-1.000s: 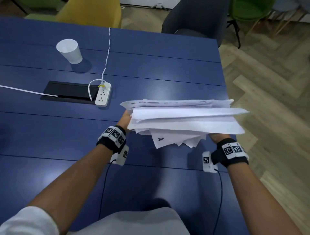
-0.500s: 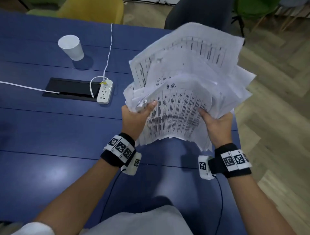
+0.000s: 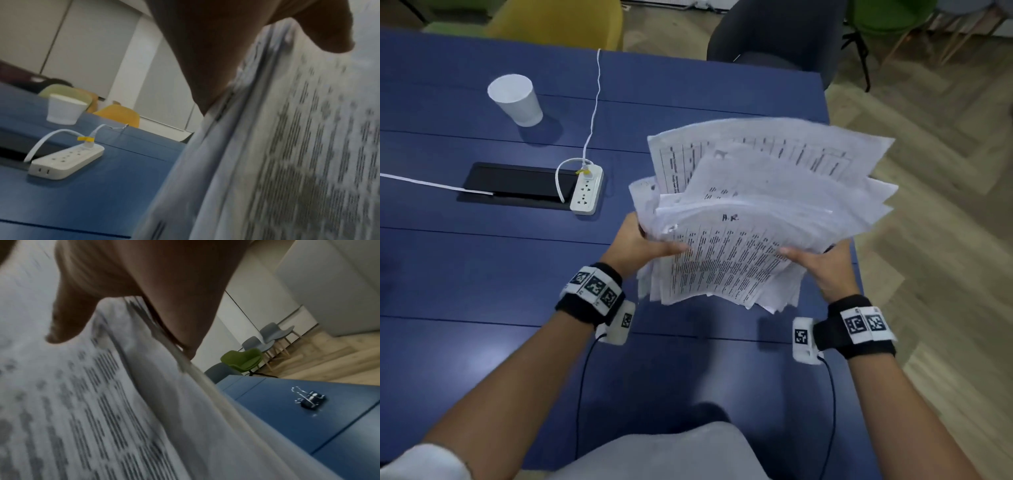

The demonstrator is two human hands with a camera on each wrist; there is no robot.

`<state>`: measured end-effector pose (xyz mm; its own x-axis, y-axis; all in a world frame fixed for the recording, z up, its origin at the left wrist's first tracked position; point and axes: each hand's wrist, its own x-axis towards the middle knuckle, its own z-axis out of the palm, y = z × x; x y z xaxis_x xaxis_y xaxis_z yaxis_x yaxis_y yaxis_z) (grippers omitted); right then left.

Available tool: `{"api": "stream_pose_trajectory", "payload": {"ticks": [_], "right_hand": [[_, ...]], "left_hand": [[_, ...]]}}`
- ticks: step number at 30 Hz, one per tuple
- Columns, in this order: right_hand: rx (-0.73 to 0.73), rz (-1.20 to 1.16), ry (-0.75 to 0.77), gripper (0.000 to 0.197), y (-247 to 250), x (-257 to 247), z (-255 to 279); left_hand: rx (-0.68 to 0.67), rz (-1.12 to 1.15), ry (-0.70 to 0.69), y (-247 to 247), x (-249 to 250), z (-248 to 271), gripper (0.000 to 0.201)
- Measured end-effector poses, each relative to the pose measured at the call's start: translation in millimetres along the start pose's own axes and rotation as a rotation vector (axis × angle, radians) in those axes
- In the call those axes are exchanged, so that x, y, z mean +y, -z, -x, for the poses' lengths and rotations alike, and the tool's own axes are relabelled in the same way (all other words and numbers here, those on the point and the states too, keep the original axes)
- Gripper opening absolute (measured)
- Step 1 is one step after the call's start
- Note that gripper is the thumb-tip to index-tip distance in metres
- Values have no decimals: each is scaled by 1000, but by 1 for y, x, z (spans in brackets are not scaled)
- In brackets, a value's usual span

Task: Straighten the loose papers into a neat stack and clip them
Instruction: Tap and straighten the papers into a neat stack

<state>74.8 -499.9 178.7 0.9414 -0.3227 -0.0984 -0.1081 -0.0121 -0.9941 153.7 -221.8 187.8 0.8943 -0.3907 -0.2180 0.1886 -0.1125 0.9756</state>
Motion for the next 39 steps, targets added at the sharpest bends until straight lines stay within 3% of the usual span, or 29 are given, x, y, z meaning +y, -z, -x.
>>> {"api": "stream_pose_trajectory", "payload": {"ticks": [2, 3, 4, 7, 9, 13, 17, 21, 23, 26, 32, 35, 37, 39], "right_hand": [[15, -31, -55, 69, -9, 0, -1], [43, -54, -64, 61, -15, 1, -3], [79, -59, -28, 48, -22, 0, -6], [168, -74, 90, 39, -35, -9, -2], [170, -120, 117, 34, -36, -7, 5], [84, -67, 29, 39, -29, 14, 14], [-2, 32, 5, 33, -23, 24, 6], [56, 16, -1, 34, -23, 23, -5], [59, 28, 10, 32, -28, 24, -7], [68, 22, 5, 36, -32, 26, -8], [89, -7, 14, 35, -30, 27, -14], [81, 24, -10, 29, -30, 26, -16], [30, 84, -56, 23, -26, 21, -14], [-63, 134, -110, 25, -17, 21, -14]], "left_hand": [[53, -48, 35, -2, -11, -4, 71], [137, -22, 61, -5, -18, -8, 82], [238, 21, 62, -10, -23, -10, 82], [472, 98, -34, -30, -6, -5, 47], [539, 163, -93, -36, -4, -2, 45], [425, 91, -102, -31, -17, 5, 52], [187, -239, 23, -3, -51, -7, 59], [-80, -732, 297, 27, -105, -22, 35], [-60, -817, 302, 38, -141, -32, 24], [57, -804, 278, 30, -126, -28, 22], [-11, -452, 215, 27, -118, -10, 46], [67, -334, 182, 27, -122, -7, 43], [30, -219, 169, 27, -118, -5, 45], [11, -179, 105, 31, -110, -7, 69]]}}
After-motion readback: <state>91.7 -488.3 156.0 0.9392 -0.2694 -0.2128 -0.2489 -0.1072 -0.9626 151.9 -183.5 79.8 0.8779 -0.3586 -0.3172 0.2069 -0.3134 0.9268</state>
